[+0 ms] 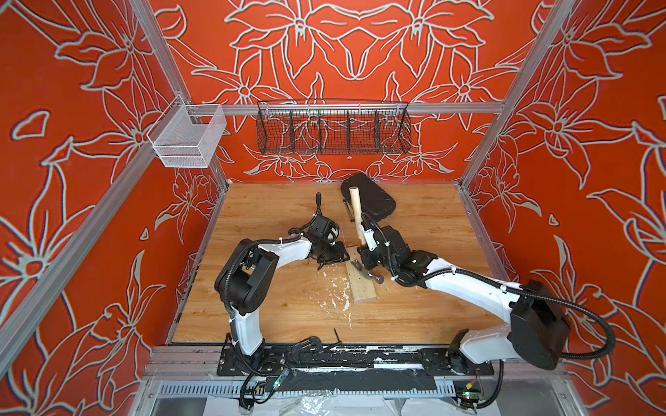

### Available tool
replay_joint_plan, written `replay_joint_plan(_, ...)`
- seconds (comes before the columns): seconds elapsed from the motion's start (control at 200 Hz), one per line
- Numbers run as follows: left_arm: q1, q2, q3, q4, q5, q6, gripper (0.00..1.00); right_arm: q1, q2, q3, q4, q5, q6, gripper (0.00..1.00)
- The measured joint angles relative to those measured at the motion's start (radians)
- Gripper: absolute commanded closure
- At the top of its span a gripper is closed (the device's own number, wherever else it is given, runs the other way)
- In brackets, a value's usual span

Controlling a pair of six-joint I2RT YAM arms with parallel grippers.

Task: Use a claw hammer to pull out a nail
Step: Remove the nail from the mounting plate.

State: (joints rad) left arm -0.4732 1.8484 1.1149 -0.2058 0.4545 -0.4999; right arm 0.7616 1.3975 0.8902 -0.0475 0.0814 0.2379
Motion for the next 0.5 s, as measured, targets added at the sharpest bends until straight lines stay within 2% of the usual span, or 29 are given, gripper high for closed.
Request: replay_joint_plan(0.5, 0.000, 0.009, 0.005, 0.011, 0.007, -0.017, 0.60, 0.035, 0.003, -0.083, 0.159, 0.072, -0.022, 1.00)
